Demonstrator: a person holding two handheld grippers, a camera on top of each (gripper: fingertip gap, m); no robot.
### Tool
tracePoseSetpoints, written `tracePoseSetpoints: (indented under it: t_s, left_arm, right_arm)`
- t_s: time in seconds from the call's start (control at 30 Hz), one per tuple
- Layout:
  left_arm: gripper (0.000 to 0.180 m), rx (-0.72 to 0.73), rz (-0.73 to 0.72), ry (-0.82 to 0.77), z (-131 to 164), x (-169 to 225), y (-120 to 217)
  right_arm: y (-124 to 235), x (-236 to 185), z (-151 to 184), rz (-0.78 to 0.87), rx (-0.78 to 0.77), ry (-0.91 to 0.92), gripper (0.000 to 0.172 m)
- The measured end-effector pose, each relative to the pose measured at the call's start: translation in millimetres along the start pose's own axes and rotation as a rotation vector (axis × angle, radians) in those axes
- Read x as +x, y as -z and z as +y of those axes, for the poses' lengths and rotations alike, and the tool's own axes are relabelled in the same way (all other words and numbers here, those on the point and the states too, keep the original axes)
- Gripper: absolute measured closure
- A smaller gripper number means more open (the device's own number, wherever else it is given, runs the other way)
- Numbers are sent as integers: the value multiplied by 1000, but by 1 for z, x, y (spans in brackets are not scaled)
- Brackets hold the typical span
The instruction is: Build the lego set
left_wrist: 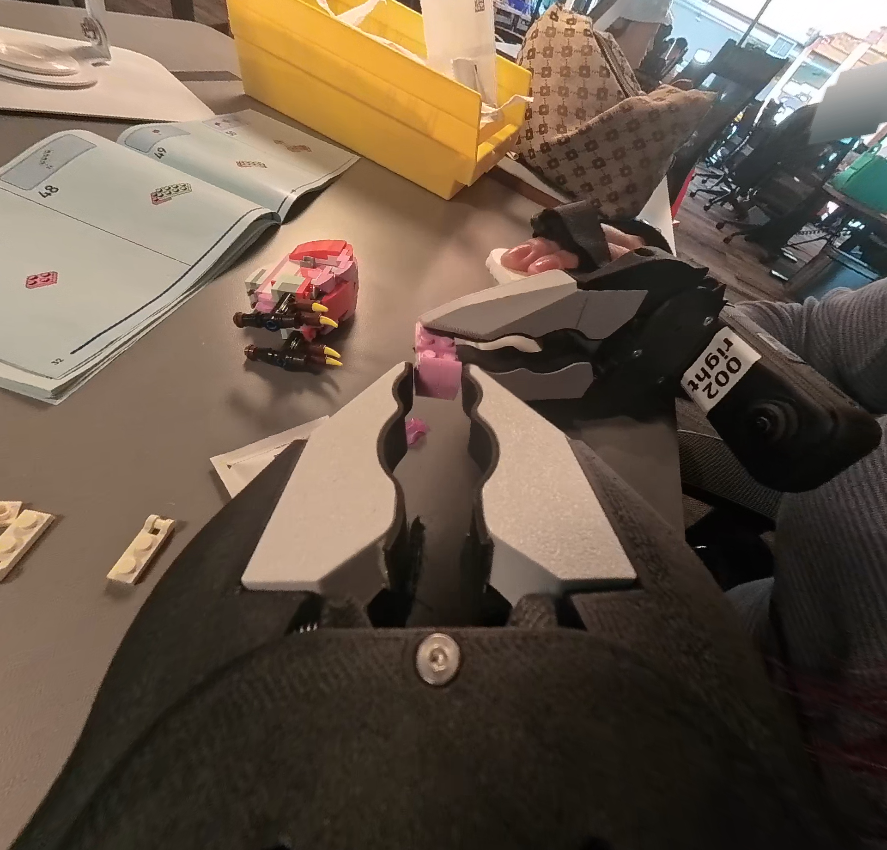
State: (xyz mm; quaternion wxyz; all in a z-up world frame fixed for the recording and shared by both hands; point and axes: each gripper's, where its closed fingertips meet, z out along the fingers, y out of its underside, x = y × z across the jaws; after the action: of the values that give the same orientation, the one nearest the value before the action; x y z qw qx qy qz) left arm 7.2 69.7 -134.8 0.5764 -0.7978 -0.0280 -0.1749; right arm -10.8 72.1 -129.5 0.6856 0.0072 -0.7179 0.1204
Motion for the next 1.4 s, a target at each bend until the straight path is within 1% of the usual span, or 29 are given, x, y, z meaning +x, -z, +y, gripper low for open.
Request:
tracePoseSetpoints:
  t_s: [0.23, 0.37, 0.47, 0.53, 0.67, 0.77, 1.03, 1.17, 1.27, 1.4]
  left_arm:
    - [163, -37, -11, 16, 5, -3, -1]
    - [164, -44, 5, 39, 6, -3, -1]
    - [164, -61, 3, 26, 9, -1, -2]
    - [164, -65, -5, 13, 9, -1, -2]
    - [164, -63, -9, -22, 8, -1, -1]
    - [164, -62, 2, -9, 8, 0, -2]
    - [164, -49, -29, 45, 7, -10, 1]
    - [164, -50, -18, 53, 7, -9, 1]
    - [164, -56, -11, 39, 8, -7, 0]
    - [164, -62, -33, 14, 9, -7, -1]
  right_arm:
    - [-1, -6, 0, -32, 11, -23, 162]
    - [-4, -11, -1, -44, 1, -1, 153]
    - [-4, -11, -1, -43, -4, -1, 162]
    - [-3, -13, 0, -58, -9, -21, 163]
    - [-1, -12, -1, -75, -2, -71, 163]
    - [-1, -12, -1, -72, 4, -87, 163]
    - [-1, -12, -2, -30, -2, 14, 162]
    - [-1, -13, -2, -43, -6, -20, 162]
    - [-2, -14, -1, -44, -18, -8, 162]
    - [-1, -16, 0, -74, -28, -40, 163]
